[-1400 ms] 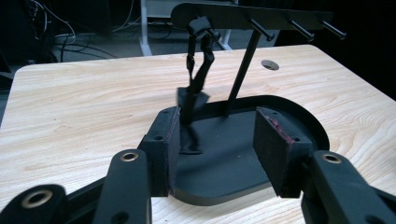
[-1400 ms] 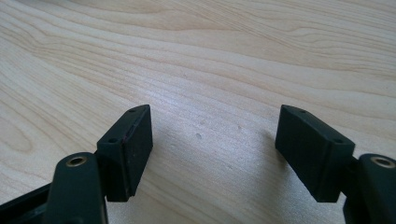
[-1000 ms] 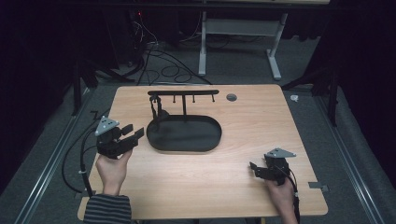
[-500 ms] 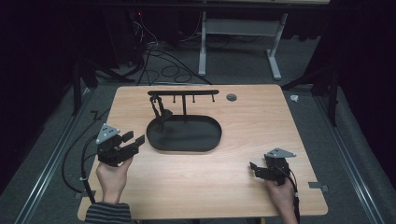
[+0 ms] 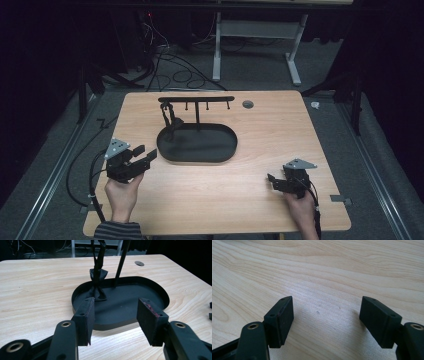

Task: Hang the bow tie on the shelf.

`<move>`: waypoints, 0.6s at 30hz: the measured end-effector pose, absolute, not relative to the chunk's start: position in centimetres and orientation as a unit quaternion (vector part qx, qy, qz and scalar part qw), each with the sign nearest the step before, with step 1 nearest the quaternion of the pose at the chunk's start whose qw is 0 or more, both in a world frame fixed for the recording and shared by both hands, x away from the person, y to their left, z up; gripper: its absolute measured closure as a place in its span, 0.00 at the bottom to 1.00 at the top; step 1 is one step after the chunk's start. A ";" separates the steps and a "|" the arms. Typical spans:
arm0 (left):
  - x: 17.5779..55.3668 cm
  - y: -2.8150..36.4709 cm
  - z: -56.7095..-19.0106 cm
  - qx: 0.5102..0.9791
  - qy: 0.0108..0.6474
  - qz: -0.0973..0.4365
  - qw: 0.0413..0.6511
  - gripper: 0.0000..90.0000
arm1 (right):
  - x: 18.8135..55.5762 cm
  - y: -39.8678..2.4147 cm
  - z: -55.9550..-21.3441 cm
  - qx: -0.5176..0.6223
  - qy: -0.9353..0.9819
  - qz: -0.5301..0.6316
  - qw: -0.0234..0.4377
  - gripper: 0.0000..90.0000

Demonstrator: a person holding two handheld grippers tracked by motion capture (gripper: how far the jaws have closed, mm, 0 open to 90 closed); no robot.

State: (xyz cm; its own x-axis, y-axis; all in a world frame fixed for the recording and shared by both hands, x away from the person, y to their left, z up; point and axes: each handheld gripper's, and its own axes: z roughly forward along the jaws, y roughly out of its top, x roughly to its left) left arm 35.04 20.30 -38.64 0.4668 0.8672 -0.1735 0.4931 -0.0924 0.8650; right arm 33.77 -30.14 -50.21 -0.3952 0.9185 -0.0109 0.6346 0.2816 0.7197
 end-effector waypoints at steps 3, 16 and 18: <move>34.8 20.3 -38.6 0.713 0.475 0.196 0.476 0.54 | 33.8 -30.1 -50.2 0.504 0.770 0.324 0.219 0.32; 34.2 19.5 -39.1 0.720 0.469 0.189 0.476 0.54 | 33.8 -30.2 -50.2 0.504 0.770 0.323 0.219 0.32; 34.1 19.2 -39.3 0.724 0.466 0.188 0.473 0.54 | 33.8 -30.2 -50.2 0.504 0.770 0.323 0.220 0.32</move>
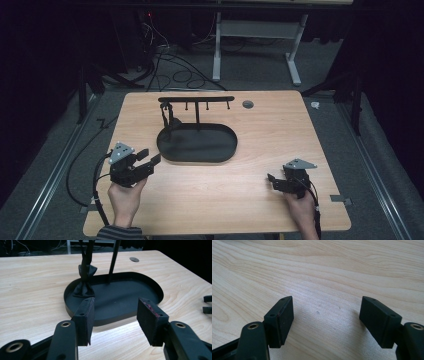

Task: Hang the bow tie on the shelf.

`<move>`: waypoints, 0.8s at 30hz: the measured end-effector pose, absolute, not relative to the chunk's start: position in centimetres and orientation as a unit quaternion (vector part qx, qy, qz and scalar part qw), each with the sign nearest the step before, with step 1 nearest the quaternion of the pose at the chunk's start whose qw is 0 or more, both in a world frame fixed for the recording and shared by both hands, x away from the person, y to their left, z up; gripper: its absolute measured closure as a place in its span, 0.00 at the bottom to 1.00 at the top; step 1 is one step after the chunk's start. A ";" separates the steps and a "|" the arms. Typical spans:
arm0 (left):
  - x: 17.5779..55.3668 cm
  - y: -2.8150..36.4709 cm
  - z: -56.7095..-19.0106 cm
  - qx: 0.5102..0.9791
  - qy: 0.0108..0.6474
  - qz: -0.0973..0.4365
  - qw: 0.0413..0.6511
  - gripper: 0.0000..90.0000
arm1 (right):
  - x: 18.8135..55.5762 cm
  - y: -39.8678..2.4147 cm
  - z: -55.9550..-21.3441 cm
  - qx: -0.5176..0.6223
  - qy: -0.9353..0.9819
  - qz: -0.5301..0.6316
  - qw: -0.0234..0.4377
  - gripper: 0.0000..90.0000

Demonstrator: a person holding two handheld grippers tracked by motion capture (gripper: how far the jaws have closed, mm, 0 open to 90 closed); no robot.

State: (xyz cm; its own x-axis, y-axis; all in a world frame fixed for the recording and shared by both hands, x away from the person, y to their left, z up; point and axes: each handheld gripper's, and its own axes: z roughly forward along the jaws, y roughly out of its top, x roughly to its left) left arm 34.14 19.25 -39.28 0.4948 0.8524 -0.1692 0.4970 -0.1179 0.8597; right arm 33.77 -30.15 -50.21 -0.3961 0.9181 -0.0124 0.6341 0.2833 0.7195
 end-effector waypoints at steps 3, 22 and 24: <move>34.1 19.0 -39.5 0.728 0.465 0.188 0.468 0.54 | 33.8 -30.2 -50.2 0.504 0.770 0.323 0.219 0.32; 34.0 18.4 -41.2 0.732 0.472 0.174 0.459 0.54 | 33.8 -30.2 -50.2 0.504 0.770 0.323 0.219 0.32; 34.0 18.4 -41.3 0.732 0.473 0.174 0.459 0.54 | 33.8 -30.2 -50.2 0.504 0.770 0.323 0.219 0.32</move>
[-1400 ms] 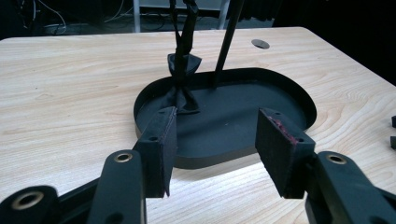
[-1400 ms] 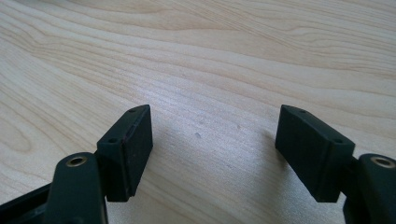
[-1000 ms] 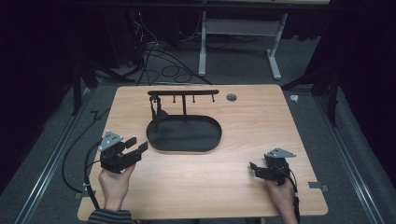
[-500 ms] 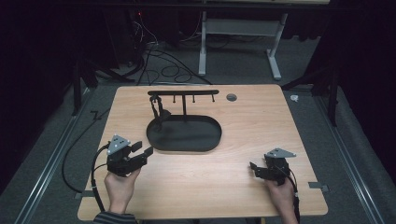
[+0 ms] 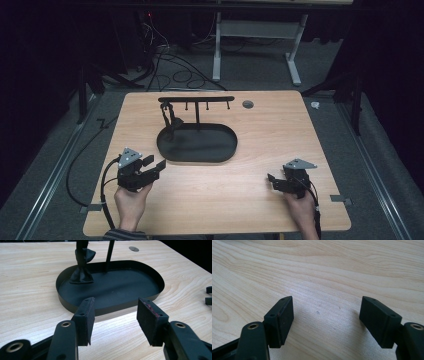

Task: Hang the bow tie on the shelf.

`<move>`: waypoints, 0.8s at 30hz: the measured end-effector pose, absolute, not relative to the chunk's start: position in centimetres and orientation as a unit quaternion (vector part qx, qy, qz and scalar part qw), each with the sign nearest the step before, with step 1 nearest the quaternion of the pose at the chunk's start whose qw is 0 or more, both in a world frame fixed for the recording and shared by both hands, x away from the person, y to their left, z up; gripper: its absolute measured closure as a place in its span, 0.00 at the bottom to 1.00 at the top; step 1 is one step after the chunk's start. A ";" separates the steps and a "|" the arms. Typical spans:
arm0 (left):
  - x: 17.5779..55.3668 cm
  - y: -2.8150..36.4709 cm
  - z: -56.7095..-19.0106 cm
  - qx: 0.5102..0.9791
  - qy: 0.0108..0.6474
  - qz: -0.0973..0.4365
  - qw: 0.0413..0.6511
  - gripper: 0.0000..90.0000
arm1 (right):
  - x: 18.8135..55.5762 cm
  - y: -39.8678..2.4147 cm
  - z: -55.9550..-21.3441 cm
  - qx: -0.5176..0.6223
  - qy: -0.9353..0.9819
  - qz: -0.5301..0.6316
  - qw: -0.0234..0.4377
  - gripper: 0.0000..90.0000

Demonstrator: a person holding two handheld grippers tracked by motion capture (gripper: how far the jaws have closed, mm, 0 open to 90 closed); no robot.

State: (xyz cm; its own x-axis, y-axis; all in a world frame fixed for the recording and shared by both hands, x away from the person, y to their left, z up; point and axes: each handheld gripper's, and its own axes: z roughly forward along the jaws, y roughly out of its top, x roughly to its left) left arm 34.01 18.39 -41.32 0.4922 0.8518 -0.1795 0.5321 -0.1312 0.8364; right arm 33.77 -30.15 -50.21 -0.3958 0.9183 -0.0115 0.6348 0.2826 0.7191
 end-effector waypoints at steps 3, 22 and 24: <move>34.0 18.3 -41.5 0.729 0.475 0.174 0.460 0.54 | 33.8 -30.2 -50.2 0.504 0.770 0.323 0.219 0.32; 34.3 17.6 -43.8 0.736 0.484 0.161 0.445 0.54 | 33.8 -30.1 -50.2 0.504 0.770 0.323 0.219 0.32; 34.3 17.5 -44.1 0.737 0.485 0.157 0.443 0.54 | 33.8 -30.1 -50.2 0.504 0.770 0.323 0.219 0.32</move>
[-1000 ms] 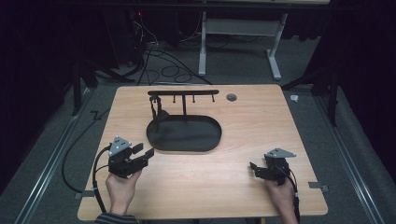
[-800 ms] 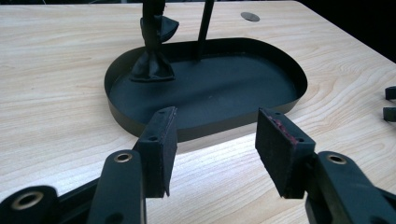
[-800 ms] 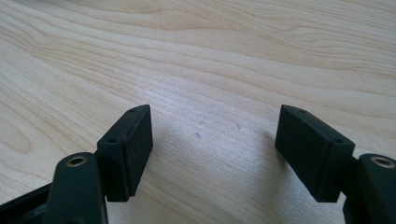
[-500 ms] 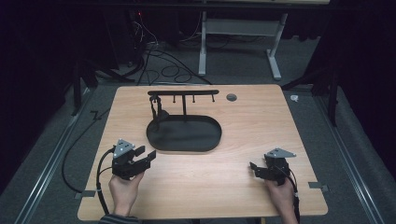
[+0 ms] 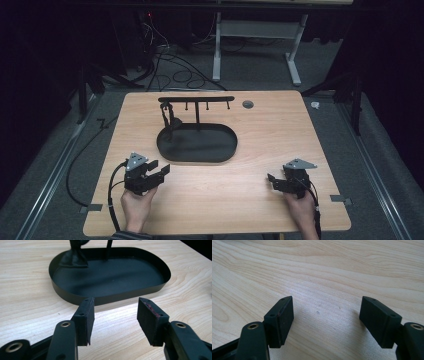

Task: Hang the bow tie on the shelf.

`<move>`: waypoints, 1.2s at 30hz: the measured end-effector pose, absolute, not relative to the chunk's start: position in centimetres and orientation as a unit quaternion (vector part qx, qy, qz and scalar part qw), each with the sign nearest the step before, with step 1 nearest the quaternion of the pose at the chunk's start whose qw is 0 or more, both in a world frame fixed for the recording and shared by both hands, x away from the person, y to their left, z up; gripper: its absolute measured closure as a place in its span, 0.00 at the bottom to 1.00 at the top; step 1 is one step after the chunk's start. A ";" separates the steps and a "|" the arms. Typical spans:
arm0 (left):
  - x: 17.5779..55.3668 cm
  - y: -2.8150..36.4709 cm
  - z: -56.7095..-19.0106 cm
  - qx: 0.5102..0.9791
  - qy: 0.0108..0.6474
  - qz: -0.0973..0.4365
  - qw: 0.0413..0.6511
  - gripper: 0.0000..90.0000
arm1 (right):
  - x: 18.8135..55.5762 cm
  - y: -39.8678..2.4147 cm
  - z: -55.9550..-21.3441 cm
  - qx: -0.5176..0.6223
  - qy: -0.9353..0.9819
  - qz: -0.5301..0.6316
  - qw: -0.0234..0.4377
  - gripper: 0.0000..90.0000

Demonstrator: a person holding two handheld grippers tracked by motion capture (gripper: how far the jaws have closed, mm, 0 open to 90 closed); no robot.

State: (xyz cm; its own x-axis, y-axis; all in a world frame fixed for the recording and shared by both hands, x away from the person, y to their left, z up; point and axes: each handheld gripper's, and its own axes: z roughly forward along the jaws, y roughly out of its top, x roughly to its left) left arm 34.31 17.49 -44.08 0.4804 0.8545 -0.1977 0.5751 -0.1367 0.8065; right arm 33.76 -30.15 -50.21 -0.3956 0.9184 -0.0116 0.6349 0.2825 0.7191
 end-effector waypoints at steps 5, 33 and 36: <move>34.5 17.0 -44.6 0.745 0.482 0.155 0.434 0.53 | 33.8 -30.1 -50.2 0.504 0.770 0.323 0.219 0.32; 34.8 16.4 -47.0 0.751 0.495 0.149 0.411 0.53 | 33.7 -30.2 -50.2 0.504 0.771 0.323 0.219 0.32; 34.9 16.4 -47.2 0.752 0.497 0.150 0.407 0.53 | 33.8 -30.2 -50.2 0.503 0.771 0.323 0.220 0.32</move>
State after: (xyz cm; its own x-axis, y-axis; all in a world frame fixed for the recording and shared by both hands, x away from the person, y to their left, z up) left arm 34.86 16.41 -47.23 0.4619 0.8686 -0.1796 0.6246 -0.1747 0.7612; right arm 33.75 -30.16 -50.22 -0.3977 0.9174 -0.0131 0.6335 0.2849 0.7194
